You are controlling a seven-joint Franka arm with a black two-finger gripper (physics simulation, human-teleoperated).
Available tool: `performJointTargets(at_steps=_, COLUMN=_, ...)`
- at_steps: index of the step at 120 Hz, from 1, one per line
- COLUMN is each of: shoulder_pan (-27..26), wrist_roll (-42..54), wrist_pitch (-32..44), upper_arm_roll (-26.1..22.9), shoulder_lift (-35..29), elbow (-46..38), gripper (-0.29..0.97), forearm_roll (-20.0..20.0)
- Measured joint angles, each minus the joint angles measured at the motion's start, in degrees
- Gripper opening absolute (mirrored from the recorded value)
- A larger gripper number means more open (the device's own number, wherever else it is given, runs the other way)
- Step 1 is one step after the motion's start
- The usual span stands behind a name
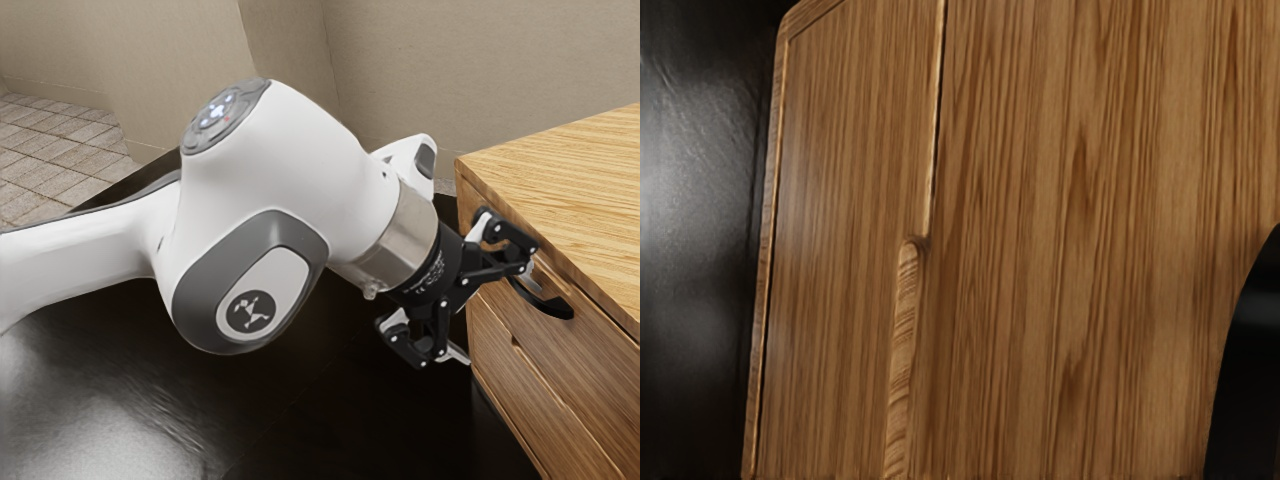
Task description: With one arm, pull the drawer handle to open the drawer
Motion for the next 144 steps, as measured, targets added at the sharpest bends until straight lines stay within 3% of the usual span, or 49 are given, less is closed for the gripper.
performJointTargets(at_steps=44, shoulder_pan=-0.03, wrist_roll=-0.63, wrist_pitch=0.47, upper_arm_roll=0.21, shoulder_lift=-3.72, elbow=-4.0, gripper=0.68, forearm_roll=0.13)
performJointTargets(at_steps=144, shoulder_pan=2.29, wrist_roll=-1.44, wrist_pitch=1.53, upper_arm_roll=0.45, shoulder_lift=-19.56, elbow=-19.82, gripper=0.68, forearm_roll=-0.57)
